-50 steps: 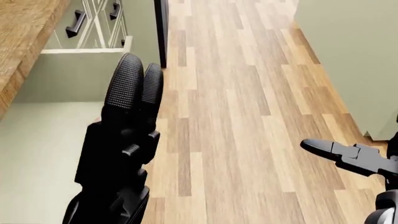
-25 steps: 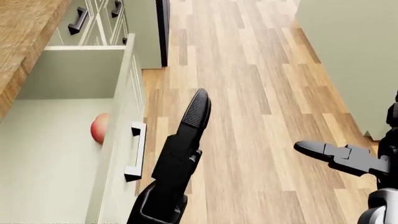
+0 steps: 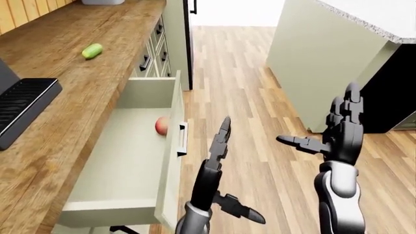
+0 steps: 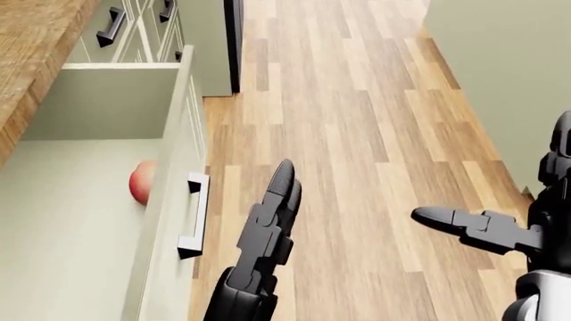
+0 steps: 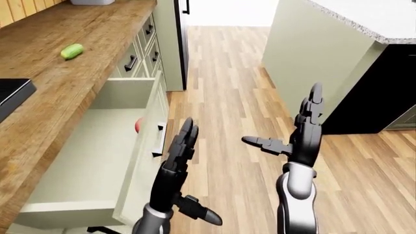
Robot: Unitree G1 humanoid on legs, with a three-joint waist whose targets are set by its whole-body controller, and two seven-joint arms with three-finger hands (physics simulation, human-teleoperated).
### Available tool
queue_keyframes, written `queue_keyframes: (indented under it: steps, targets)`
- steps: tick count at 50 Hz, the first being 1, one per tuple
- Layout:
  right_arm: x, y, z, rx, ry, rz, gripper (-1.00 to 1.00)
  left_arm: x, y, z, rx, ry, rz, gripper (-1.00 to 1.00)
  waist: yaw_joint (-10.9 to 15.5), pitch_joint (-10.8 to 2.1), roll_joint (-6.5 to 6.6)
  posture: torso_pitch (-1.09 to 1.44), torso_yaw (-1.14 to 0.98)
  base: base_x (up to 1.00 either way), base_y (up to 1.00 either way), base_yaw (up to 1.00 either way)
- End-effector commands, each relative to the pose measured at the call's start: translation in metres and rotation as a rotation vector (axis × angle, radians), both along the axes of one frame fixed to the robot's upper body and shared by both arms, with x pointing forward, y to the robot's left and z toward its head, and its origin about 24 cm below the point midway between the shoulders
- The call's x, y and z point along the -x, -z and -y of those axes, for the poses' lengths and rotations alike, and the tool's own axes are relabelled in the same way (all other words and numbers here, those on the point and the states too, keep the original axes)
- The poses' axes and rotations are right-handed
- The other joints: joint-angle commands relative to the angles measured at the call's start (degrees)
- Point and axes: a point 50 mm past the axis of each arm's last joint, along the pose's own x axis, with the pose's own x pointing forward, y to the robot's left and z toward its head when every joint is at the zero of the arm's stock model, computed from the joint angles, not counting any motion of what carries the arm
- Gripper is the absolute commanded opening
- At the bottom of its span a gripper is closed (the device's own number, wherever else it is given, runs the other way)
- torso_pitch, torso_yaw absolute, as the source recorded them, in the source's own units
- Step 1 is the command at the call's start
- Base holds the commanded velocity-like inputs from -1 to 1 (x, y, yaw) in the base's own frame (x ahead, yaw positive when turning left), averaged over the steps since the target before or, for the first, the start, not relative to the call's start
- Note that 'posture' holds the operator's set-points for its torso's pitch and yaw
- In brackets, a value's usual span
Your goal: Close the right drawer.
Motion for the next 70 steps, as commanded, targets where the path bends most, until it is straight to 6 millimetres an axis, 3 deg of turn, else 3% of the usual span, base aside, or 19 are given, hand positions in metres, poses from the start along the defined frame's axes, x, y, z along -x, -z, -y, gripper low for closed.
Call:
queue_keyframes:
  steps: [1,23,45,70]
  targets:
    - [0.002,-0.016,-0.001,0.028,-0.003,0.087,1.00,0.000,-0.014,-0.001,0.062,-0.013,0.063,1.00,0.02,-0.90,-0.31,0.00,0.00,0.00,0.00,0.00]
    - [0.000,-0.014,-0.004,0.038,-0.010,0.083,1.00,-0.005,-0.004,-0.013,0.189,-0.185,-0.040,1.00,-0.13,-0.87,-0.32,0.00,0.00,0.00,0.00,0.00]
    - [0.000,-0.014,-0.006,0.046,-0.017,0.079,1.00,-0.024,0.026,-0.020,0.200,-0.324,-0.347,1.00,-0.25,-0.78,-0.29,0.00,0.00,0.00,0.00,0.00]
    - [-0.002,-0.013,-0.007,0.045,-0.019,0.077,1.00,-0.038,0.048,-0.039,0.306,-0.492,-0.545,1.00,-0.38,-0.94,-0.23,0.00,0.00,0.00,0.00,0.00]
